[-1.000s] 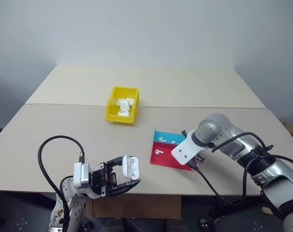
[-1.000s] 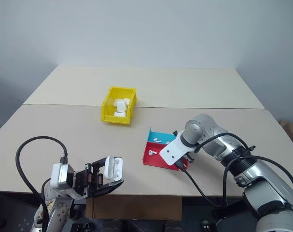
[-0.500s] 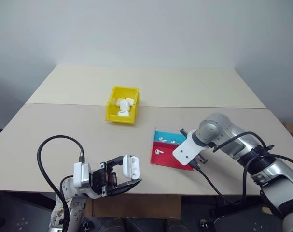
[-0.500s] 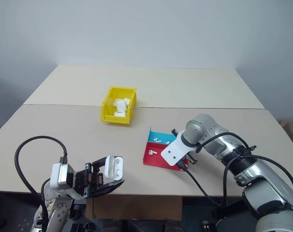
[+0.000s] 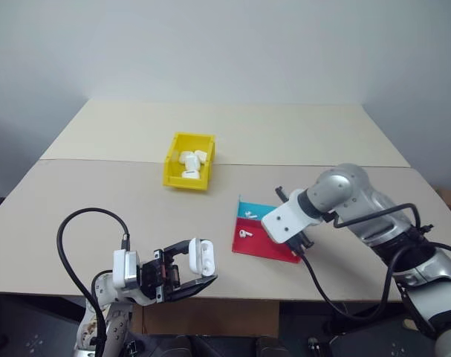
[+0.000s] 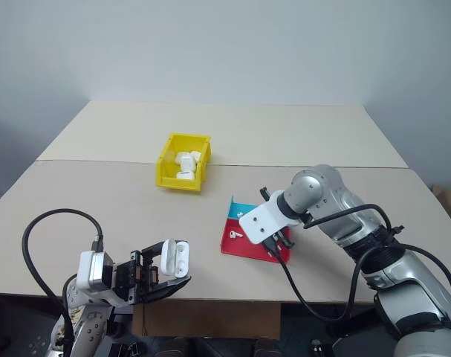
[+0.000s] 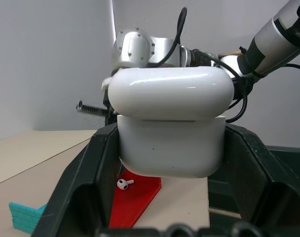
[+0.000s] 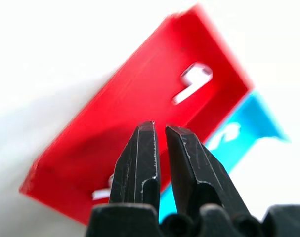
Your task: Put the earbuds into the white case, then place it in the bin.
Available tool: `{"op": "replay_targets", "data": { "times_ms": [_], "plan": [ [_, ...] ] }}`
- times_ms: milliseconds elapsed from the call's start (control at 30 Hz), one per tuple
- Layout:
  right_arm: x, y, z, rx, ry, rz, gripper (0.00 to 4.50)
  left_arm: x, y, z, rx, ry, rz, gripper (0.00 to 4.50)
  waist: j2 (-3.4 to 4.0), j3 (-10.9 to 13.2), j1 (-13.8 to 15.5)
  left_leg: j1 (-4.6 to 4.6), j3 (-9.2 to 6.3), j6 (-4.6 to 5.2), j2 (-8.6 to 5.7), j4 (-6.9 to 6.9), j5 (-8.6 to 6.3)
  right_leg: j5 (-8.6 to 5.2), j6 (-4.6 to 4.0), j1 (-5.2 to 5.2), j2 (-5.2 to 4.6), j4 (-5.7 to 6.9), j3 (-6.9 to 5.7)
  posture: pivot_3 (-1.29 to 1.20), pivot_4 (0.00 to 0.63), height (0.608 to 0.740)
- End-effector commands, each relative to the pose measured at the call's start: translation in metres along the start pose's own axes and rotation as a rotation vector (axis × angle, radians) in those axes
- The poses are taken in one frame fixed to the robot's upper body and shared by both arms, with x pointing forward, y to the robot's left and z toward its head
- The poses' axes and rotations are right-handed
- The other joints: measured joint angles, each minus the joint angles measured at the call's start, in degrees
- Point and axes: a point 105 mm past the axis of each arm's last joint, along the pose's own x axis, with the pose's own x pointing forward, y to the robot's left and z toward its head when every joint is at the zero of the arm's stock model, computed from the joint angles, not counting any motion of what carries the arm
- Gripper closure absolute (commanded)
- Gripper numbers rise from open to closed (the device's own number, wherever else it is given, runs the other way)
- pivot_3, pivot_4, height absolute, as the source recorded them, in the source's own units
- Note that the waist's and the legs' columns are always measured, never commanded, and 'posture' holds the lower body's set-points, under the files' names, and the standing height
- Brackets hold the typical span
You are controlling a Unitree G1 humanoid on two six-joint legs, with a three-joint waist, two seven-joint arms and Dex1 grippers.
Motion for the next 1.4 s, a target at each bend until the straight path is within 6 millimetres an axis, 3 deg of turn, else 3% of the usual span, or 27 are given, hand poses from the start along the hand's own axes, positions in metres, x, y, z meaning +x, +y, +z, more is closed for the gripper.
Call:
{"op": "replay_targets", "data": {
  "times_ms": [33, 133, 200, 333, 433, 733, 1133, 1400],
  "plan": [
    [-0.018, 0.001, -0.005, 0.049, 0.058, -0.034, 3.85, 0.003, 0.0, 0.005, 0.029, -0.017, -0.02, 1.72, 0.0, 0.0, 0.2, 0.0, 0.0, 0.0, 0.0, 0.0, 0.0, 0.0, 0.0, 0.01, 0.0, 0.0, -0.01, 0.0, 0.15, 0.74],
    [-0.019, 0.008, -0.01, 0.061, 0.08, -0.024, 3.85, 0.002, 0.001, 0.003, 0.027, -0.017, -0.021, 1.72, 0.0, 0.0, 0.1, 0.0, 0.01, 0.0, 0.0, 0.0, 0.0, 0.0, 0.0, 0.0, 0.0, -0.02, 0.0, 0.0, 0.15, 0.74],
    [-0.018, 0.015, -0.012, 0.057, 0.08, -0.01, 3.57, 0.001, 0.001, 0.002, 0.027, -0.016, -0.021, 1.72, 0.0, 0.0, 0.0, 0.0, 0.01, 0.0, 0.0, 0.0, 0.0, -0.01, -0.01, 0.0, 0.0, -0.01, 0.0, 0.0, 0.15, 0.74],
    [-0.01, 0.011, -0.026, 0.149, 0.166, -0.042, 2.39, 0.001, 0.001, 0.0, 0.028, -0.016, -0.025, 1.72, 0.02, 0.0, -0.3, 0.0, 0.01, 0.0, 0.0, 0.0, 0.0, 0.0, -0.01, -0.03, 0.01, 0.0, 0.02, 0.0, 0.15, 0.74],
    [-0.008, 0.011, -0.03, 0.265, 0.188, -0.027, 2.39, 0.001, 0.0, -0.001, 0.031, -0.014, -0.024, 1.72, 0.02, 0.0, -0.3, 0.04, 0.01, 0.0, 0.0, 0.0, 0.0, -0.01, -0.02, -0.03, 0.02, 0.08, 0.02, 0.0, 0.15, 0.74],
    [0.007, -0.014, 0.019, 0.489, -0.073, -0.053, 2.39, -0.007, -0.002, -0.004, 0.042, 0.012, -0.007, 1.72, 0.03, 0.0, -0.3, 0.0, 0.0, 0.0, 0.01, 0.0, 0.0, -0.02, -0.03, -0.06, 0.02, 0.11, 0.02, 0.0, 0.15, 0.74],
    [0.043, -0.028, 0.014, 0.626, 0.002, -0.075, 2.39, -0.013, -0.004, -0.007, 0.059, 0.041, -0.007, 1.72, 0.05, 0.0, -0.1, -0.02, -0.01, 0.0, 0.02, 0.0, 0.0, -0.03, -0.05, -0.09, 0.03, 0.13, -0.01, 0.0, 0.15, 0.74],
    [0.054, -0.03, 0.011, 0.616, 0.034, -0.083, 2.39, -0.014, -0.002, -0.007, 0.071, 0.05, -0.007, 1.72, 0.06, 0.0, -0.2, -0.02, -0.01, 0.0, 0.03, -0.01, 0.0, -0.03, -0.05, -0.09, 0.03, 0.14, -0.01, 0.0, 0.15, 0.74]
  ]
}}
